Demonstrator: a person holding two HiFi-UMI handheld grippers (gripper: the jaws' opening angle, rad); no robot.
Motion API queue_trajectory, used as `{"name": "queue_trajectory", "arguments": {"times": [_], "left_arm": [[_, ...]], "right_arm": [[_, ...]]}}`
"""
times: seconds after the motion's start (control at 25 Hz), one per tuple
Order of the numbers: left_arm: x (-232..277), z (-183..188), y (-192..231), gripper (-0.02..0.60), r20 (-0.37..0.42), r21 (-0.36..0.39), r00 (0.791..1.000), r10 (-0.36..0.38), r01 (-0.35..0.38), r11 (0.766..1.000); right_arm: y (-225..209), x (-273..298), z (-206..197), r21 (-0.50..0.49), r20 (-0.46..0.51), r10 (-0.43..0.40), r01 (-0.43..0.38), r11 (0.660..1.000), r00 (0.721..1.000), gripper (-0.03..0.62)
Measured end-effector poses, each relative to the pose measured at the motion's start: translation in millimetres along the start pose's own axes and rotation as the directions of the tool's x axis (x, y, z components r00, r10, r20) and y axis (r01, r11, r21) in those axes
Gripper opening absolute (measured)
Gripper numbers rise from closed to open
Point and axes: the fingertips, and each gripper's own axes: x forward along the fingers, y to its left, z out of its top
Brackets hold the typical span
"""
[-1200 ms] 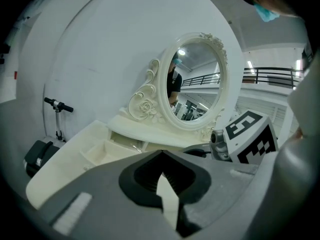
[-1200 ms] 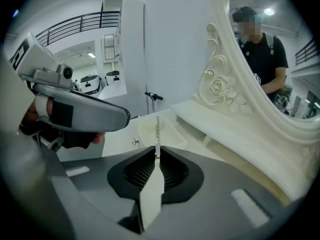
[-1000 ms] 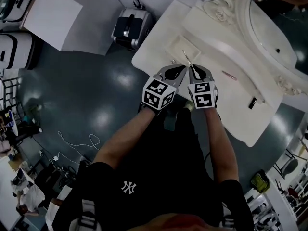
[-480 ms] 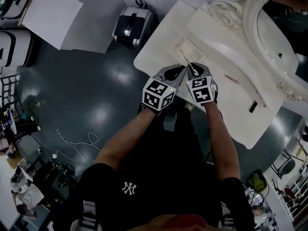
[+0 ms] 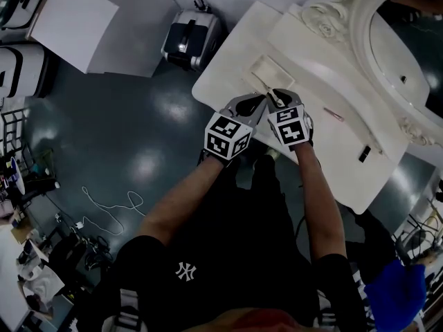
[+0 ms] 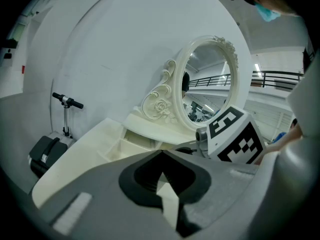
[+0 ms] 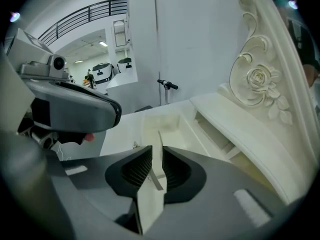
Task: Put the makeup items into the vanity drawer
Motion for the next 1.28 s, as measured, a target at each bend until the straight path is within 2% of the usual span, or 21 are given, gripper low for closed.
{"name": "queue_trajectory", "arguments": {"times": [0.56, 1.04, 1.28], "left_arm": [[19, -2, -51, 0.0, -0.023, 0.043, 0.997, -0.07, 0.071, 0.997], [65, -22, -123, 0.0, -0.073, 0.071, 0.987, -0.145, 0.15, 0.986], [94, -37, -154, 0.0, -0.093, 0.07, 0.984, -0.152, 0.158, 0.985]], "right_arm": [[-18, -53, -26, 0.104, 0.076, -0.086, 0.078, 0.992, 0.993, 0.063], [-62, -107, -97, 0.175, 0.068, -0.155, 0.141, 0.974, 0.986, 0.055], [-91, -126, -132, 0.163, 0.061, -0.166, 0.155, 0.974, 0.984, 0.058]]}}
